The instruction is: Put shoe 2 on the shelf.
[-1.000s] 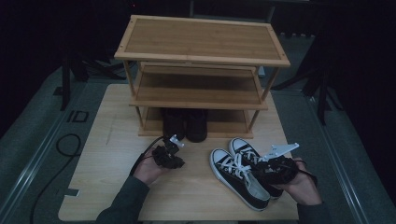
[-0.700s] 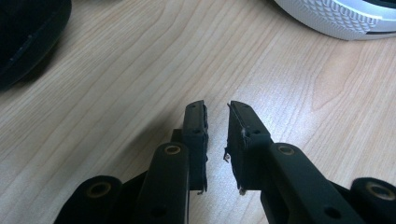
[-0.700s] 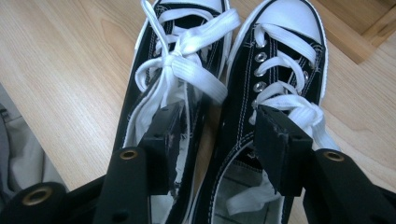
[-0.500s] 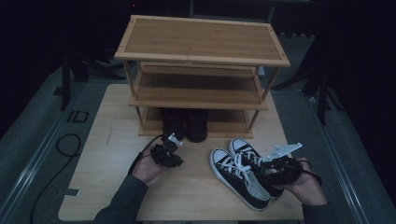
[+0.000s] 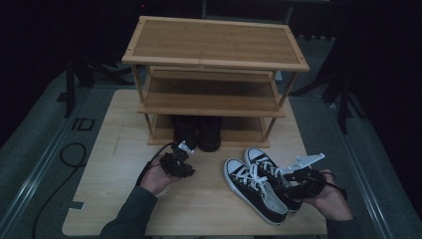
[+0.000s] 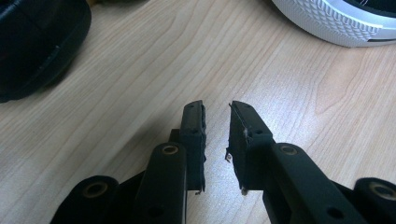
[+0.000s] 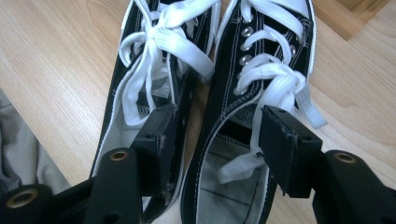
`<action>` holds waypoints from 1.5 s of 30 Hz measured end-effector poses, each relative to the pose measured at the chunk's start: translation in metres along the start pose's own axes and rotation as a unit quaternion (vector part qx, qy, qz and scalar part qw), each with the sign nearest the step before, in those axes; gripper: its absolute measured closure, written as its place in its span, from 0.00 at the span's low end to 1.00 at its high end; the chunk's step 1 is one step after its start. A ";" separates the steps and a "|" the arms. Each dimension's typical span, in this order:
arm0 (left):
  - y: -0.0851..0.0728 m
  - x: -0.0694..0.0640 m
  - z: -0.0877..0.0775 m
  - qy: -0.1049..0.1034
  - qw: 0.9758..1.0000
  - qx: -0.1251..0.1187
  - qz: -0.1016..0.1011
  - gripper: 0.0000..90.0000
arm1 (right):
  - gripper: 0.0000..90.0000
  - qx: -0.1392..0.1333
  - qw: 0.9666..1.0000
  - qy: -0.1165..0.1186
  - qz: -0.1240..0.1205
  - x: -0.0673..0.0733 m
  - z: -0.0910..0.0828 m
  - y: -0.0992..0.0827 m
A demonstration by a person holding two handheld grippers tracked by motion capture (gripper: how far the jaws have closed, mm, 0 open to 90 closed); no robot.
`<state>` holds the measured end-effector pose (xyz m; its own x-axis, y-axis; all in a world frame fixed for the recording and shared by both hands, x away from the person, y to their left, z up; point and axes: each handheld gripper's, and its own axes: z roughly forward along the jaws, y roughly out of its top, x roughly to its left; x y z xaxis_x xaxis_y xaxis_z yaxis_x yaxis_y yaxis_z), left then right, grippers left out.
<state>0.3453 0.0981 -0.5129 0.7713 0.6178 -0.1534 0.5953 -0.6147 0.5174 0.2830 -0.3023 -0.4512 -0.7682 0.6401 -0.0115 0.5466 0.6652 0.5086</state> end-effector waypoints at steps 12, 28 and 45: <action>0.001 -0.001 -0.002 0.003 1.000 -0.004 0.000 0.84 | 0.45 0.009 1.000 -0.003 0.005 -0.002 -0.001 -0.007; 0.003 -0.003 0.001 -0.001 1.000 -0.001 0.006 0.83 | 0.34 0.022 1.000 0.007 0.017 0.002 0.011 -0.006; 0.001 -0.003 0.002 -0.002 1.000 0.000 0.004 0.82 | 0.50 0.038 0.999 -0.001 0.016 0.012 0.037 0.011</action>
<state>0.3442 0.0951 -0.5135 0.7769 0.6110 -0.1523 0.5891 -0.6199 0.5183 0.2917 -0.2731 -0.4780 -0.7495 0.6620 0.0029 0.5950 0.6718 0.4413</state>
